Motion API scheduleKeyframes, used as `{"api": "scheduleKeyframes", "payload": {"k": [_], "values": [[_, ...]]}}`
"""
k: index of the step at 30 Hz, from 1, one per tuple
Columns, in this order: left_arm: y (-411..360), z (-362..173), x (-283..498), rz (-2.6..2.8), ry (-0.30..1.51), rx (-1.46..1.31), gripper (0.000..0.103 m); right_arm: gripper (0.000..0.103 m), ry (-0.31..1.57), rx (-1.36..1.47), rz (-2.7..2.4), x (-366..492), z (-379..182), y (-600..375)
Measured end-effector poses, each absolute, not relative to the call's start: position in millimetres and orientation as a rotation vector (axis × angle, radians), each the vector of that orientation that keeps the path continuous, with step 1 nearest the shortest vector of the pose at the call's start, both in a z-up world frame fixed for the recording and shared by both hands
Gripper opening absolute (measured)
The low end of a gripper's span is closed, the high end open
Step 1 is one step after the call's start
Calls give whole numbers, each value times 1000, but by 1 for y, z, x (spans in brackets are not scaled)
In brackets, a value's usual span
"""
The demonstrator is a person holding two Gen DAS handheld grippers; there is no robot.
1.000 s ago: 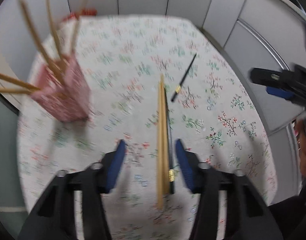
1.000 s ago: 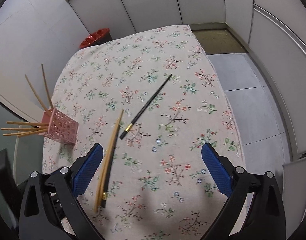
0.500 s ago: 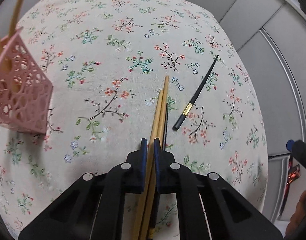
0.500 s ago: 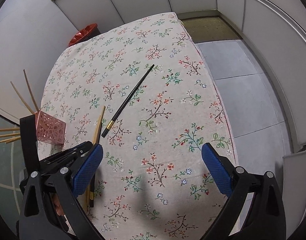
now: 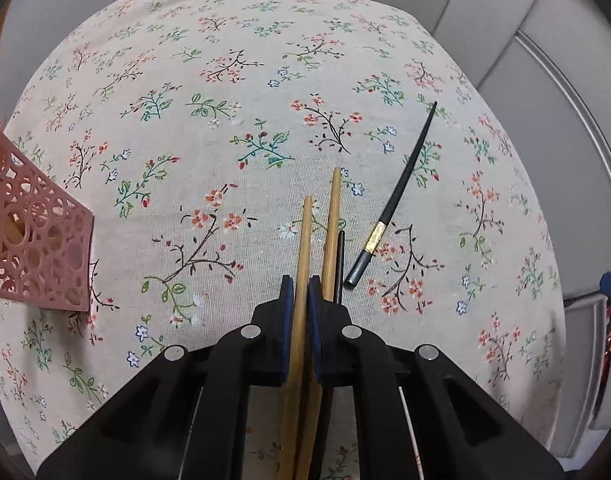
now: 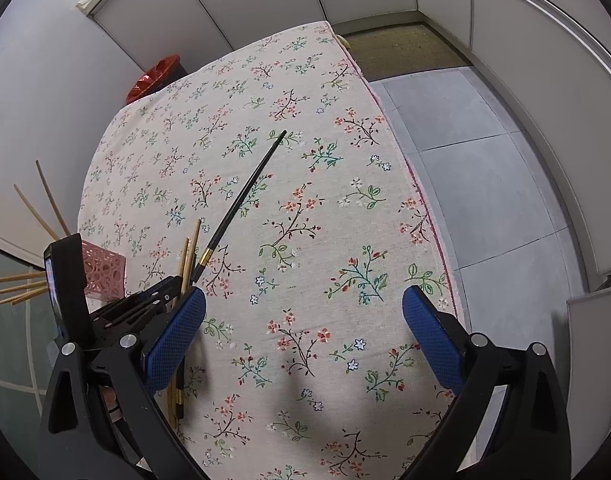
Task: Organize utensils
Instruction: 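Lift the chopstick upright with the left gripper while the right gripper grasps another chopstick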
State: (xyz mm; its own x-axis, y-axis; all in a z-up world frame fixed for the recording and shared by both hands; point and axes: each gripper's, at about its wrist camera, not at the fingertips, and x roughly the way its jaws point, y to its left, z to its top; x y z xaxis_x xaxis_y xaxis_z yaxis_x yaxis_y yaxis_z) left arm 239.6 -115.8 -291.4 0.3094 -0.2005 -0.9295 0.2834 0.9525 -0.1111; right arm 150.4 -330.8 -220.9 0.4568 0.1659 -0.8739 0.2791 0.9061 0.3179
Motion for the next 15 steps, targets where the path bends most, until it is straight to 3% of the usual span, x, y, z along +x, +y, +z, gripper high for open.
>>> {"api": "scheduleKeyframes", "payload": {"k": [15], "values": [[-87, -205, 167, -440, 1026, 57, 6, 95, 1126, 431, -41, 158, -224, -300]]}}
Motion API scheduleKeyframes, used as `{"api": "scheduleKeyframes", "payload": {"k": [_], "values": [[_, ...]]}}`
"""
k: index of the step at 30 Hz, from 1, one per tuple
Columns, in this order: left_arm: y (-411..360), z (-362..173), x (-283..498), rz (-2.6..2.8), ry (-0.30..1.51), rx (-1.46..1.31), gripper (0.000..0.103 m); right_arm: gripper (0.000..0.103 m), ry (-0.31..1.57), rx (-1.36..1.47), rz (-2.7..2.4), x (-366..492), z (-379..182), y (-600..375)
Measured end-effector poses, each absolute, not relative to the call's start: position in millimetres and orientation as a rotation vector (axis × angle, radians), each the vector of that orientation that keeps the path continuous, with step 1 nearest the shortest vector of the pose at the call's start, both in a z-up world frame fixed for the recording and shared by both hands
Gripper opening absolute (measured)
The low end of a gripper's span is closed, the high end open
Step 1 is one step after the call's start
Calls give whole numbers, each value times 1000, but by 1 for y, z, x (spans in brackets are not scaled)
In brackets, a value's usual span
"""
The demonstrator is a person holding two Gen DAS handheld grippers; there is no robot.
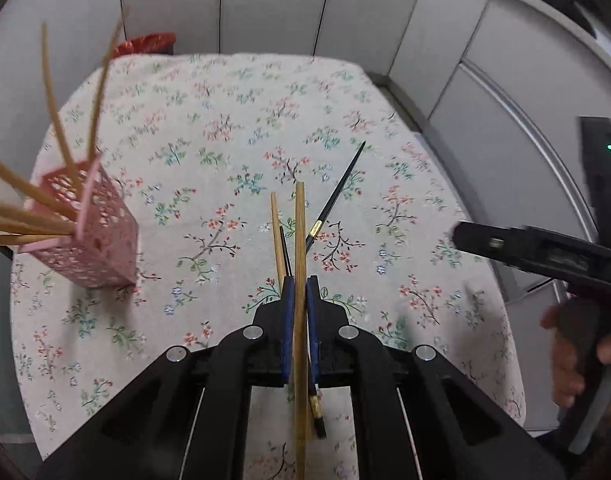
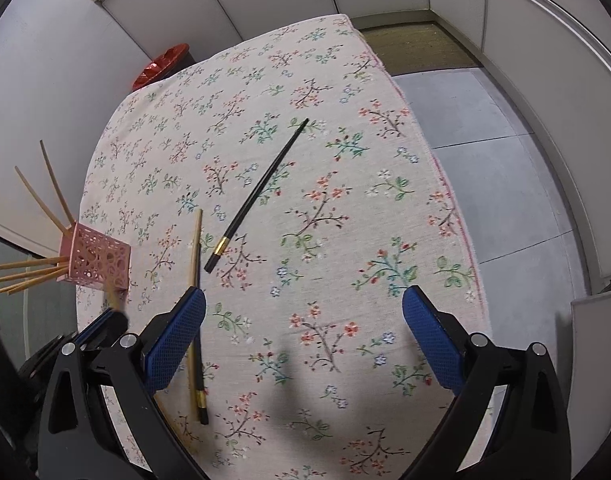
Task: Organize utensils
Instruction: 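Lift the chopstick upright with the left gripper while the right gripper grasps another chopstick, then lower the left gripper's chopstick into the pink basket and open it while the right gripper lifts its chopstick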
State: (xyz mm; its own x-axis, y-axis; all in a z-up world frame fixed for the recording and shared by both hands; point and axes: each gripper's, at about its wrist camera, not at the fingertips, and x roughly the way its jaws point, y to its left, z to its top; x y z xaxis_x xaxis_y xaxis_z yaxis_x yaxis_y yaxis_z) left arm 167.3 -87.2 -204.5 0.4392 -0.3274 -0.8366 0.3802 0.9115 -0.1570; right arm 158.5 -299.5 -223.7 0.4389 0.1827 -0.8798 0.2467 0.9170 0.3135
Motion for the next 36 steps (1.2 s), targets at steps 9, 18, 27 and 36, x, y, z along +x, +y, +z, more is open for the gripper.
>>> {"api": "scheduleKeyframes", "payload": {"k": [9, 18, 27, 36], "values": [[-49, -150, 113, -500, 883, 43, 6, 90, 1157, 347, 4, 187, -235, -248], [-6, -132, 104, -462, 805, 28, 6, 54, 1205, 248, 84, 232, -257, -189], [29, -127, 103, -429, 780, 6, 6, 24, 1211, 162, 37, 268, -280, -171], [38, -129, 106, -421, 786, -23, 6, 7, 1150, 151, 59, 278, -291, -168]]}}
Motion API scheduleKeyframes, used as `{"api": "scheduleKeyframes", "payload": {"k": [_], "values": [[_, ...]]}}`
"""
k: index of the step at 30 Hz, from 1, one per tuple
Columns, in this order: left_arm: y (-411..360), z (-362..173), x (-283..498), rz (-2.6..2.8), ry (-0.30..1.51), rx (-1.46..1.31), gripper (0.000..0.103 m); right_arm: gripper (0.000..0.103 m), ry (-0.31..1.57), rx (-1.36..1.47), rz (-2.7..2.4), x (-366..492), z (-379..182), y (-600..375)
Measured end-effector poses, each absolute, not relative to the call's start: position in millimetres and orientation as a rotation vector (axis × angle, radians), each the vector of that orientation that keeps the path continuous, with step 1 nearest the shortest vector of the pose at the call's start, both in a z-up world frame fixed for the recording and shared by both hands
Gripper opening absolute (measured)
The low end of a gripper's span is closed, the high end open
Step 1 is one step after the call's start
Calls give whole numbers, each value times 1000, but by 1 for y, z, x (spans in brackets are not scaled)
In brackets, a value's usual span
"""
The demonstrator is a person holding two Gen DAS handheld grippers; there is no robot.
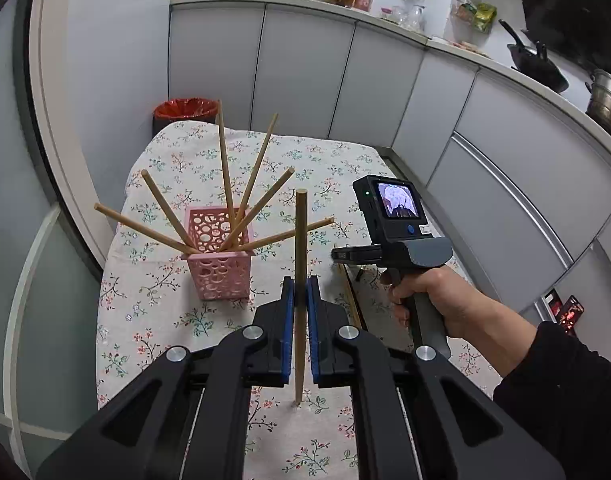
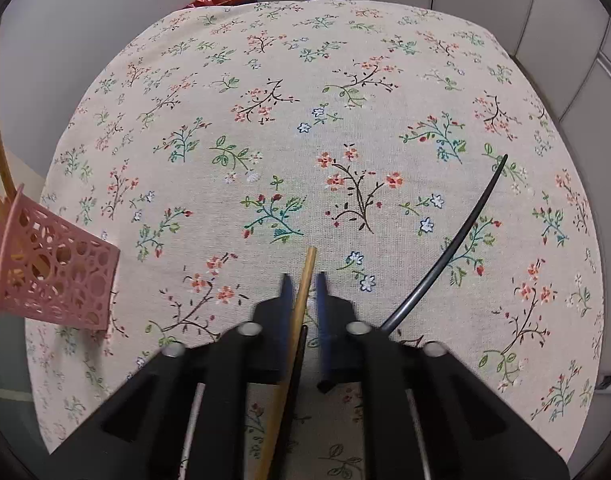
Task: Organize utensils
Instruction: 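Lower the left gripper's chopstick into the pink basket and open it while the right gripper lifts its chopstick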
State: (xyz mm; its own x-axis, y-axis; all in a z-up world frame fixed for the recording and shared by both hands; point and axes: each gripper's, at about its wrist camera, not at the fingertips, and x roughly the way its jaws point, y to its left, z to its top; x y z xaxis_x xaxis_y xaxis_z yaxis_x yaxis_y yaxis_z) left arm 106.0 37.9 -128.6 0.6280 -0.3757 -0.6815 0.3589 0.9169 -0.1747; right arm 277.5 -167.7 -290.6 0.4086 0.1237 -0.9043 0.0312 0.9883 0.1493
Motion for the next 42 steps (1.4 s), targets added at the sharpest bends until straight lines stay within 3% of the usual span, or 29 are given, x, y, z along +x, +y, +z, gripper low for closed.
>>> {"api": "scheduleKeyframes", "payload": {"k": [8, 26, 42], "values": [[46, -129, 105, -389, 778, -52, 6, 4, 1114, 210, 123, 253, -264, -178], [79, -63, 79, -295, 514, -151, 6, 4, 694, 215, 267, 137, -113, -193], [87, -47, 120, -67, 249, -192, 7, 4, 594, 268, 276, 140, -87, -194]]}}
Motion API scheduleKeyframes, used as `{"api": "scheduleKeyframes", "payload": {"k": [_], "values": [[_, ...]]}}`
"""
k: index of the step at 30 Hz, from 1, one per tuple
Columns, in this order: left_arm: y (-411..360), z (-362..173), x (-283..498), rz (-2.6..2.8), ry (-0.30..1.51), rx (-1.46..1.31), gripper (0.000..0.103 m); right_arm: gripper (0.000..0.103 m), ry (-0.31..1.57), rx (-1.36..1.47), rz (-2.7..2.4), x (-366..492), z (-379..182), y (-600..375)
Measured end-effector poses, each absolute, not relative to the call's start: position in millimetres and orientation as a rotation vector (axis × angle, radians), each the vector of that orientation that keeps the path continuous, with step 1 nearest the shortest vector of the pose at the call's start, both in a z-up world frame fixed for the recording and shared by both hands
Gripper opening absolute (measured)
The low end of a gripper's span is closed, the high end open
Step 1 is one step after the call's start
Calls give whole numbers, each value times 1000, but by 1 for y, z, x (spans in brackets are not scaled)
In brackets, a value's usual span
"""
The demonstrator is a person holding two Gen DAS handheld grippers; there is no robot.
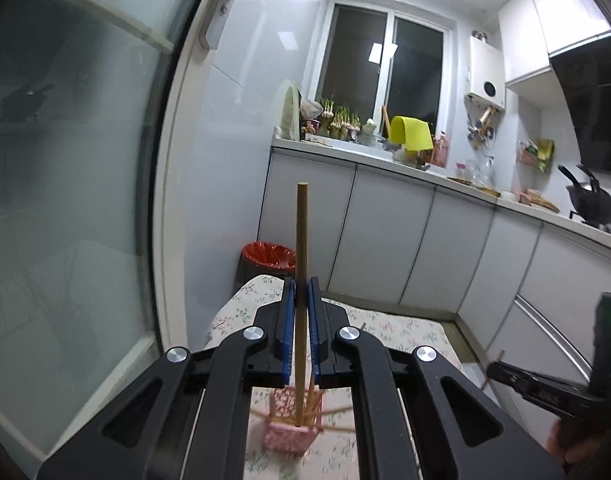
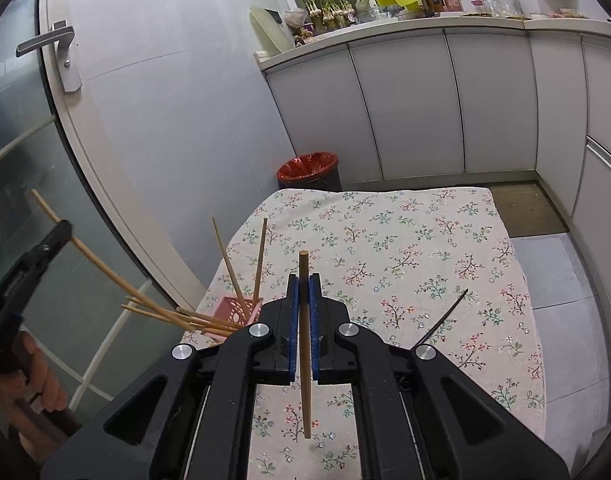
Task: Organize utensils
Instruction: 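Lower the left gripper's chopstick into the pink basket and open it while the right gripper lifts its chopstick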
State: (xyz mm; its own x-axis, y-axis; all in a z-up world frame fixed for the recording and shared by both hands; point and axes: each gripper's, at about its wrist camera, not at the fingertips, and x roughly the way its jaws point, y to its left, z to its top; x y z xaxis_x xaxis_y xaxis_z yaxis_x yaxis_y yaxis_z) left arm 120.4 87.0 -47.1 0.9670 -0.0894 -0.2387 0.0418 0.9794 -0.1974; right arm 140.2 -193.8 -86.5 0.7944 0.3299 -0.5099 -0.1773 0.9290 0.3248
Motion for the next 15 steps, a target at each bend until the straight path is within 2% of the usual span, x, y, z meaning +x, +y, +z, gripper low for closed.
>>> {"api": "scheduleKeyframes", "payload": {"k": [15], "values": [[83, -101, 184, -55, 371, -195, 7, 4, 594, 276, 265, 144, -91, -198]]}}
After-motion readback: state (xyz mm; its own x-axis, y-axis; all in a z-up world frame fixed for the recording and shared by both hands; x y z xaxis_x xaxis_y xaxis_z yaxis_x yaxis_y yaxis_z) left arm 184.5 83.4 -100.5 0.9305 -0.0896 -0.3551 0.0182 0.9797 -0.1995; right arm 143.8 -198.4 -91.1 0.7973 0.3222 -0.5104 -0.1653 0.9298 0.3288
